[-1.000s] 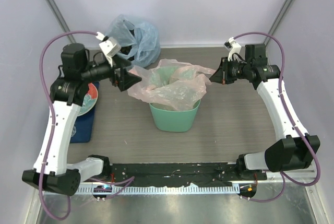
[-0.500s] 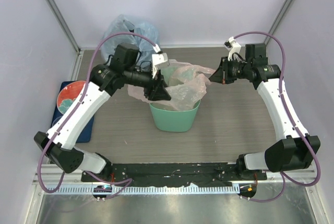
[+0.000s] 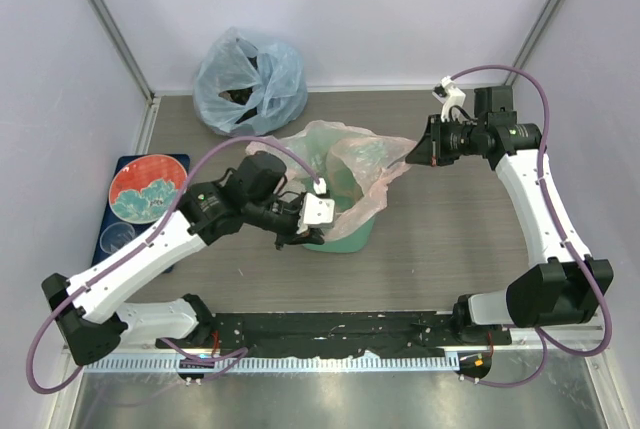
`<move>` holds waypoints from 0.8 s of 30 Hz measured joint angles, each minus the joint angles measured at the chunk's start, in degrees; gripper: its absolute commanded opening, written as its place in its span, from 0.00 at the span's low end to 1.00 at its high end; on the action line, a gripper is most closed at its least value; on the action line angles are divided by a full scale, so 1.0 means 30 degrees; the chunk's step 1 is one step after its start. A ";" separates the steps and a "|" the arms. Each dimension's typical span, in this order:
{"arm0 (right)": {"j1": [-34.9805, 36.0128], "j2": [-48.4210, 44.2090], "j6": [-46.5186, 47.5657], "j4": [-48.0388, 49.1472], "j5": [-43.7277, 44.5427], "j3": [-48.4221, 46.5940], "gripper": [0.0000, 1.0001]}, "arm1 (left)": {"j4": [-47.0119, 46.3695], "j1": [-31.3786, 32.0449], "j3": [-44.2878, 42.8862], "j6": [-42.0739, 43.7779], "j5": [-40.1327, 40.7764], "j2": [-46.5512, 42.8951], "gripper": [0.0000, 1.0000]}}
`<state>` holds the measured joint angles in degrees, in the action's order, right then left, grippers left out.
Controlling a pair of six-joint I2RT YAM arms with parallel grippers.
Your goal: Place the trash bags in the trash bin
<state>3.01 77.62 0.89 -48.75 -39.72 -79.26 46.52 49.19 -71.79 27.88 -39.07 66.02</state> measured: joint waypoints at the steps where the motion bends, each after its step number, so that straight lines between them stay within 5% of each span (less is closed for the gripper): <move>1: -0.0051 0.0058 0.0117 -0.0044 0.0029 0.0007 0.01 | -0.0321 0.0226 0.0437 0.0270 0.0525 0.0029 0.02; 24: -0.1071 0.1902 0.1180 -0.0444 -0.1472 0.0925 0.01 | -0.6725 0.1931 0.5238 0.2885 0.5158 0.0488 0.00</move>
<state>-0.21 83.33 4.43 -50.09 -44.14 -76.49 26.35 54.98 -56.07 36.53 -23.59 67.48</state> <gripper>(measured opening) 0.030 0.013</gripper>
